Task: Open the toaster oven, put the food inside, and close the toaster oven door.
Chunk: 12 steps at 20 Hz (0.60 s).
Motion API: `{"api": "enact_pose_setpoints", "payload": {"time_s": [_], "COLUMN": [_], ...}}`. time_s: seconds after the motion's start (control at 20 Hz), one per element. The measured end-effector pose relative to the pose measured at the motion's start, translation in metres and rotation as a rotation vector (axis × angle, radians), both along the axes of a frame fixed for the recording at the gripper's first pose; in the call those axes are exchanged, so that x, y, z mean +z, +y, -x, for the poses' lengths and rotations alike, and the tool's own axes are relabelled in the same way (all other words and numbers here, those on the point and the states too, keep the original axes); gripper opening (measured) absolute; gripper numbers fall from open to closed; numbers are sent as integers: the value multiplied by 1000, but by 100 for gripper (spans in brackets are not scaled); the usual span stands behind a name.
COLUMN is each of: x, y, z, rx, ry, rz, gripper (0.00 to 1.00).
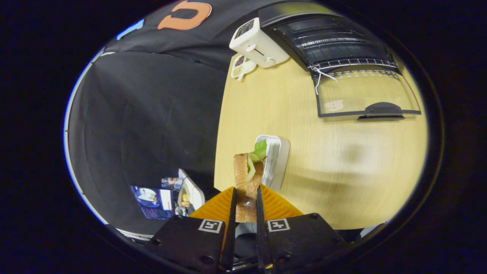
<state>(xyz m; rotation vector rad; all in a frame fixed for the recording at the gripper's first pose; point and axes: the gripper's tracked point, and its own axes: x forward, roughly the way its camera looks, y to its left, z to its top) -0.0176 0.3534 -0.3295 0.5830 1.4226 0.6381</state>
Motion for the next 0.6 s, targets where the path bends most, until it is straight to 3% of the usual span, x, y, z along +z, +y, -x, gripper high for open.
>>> {"api": "enact_pose_setpoints", "payload": {"time_s": [0.25, 0.6], "x": [49, 83], "y": [-32, -128], "z": [-18, -66], "rx": [-111, -334], "ry": [-15, -124], "rz": [-112, -166], "gripper": [27, 27]}}
